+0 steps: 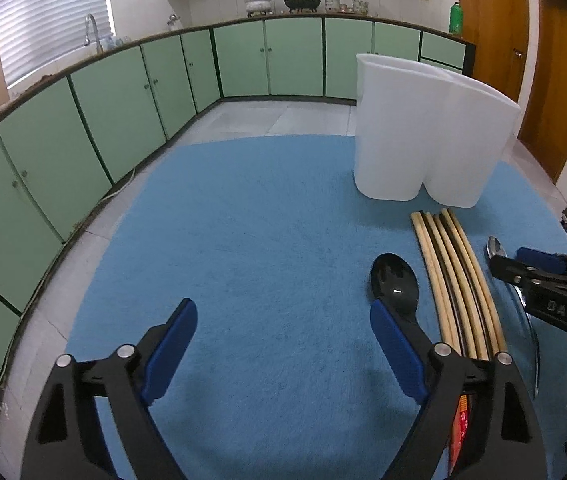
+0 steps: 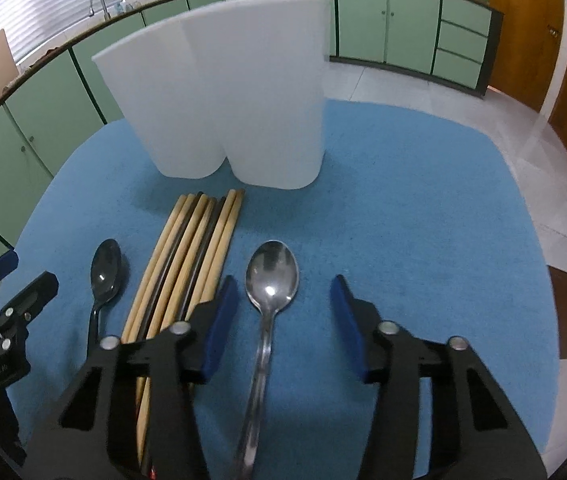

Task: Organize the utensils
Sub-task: 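Grasp the black spoon with the left tool while the right tool grasps the metal spoon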

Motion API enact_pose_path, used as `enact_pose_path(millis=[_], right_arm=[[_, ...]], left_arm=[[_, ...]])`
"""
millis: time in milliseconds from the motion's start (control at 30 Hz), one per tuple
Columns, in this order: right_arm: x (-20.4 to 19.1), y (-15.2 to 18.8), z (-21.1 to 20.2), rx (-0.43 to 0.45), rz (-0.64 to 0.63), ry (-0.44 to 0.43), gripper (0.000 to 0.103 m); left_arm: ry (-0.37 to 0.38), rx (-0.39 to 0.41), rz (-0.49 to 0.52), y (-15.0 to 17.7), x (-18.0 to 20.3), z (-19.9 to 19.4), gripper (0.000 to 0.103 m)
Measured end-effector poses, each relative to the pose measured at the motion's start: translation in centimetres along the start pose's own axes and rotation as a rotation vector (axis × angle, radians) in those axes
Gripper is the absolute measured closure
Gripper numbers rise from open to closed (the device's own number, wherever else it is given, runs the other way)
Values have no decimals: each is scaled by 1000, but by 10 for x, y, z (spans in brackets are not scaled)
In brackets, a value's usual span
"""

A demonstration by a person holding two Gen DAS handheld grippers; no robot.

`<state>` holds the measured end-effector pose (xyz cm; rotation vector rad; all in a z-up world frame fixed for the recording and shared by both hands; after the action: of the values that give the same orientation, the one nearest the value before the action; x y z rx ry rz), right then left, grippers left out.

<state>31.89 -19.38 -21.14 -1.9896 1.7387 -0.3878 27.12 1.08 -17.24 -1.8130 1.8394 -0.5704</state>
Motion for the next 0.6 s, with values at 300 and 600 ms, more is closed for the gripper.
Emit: enact_pose_path(millis=[300, 600], right_arm=[[3, 0, -2, 24, -22, 12, 76], [20, 0, -3, 28, -8, -10, 75]], left_arm=[[56, -16, 24, -13, 20, 11, 16], [32, -65, 33, -31, 39, 36, 16]])
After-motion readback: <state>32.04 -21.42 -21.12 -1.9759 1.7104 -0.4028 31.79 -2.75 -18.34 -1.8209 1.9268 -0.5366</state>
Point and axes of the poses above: each gripper's, at about its wrist camera, not at the fingertips, and z roughly the way its jaws point, x to its right, y to its underside, the point moved 1 cm from there along z, roughly the way its jaws point, and after that the axes turned 3 degrees about -x, right-handed, at the moved point
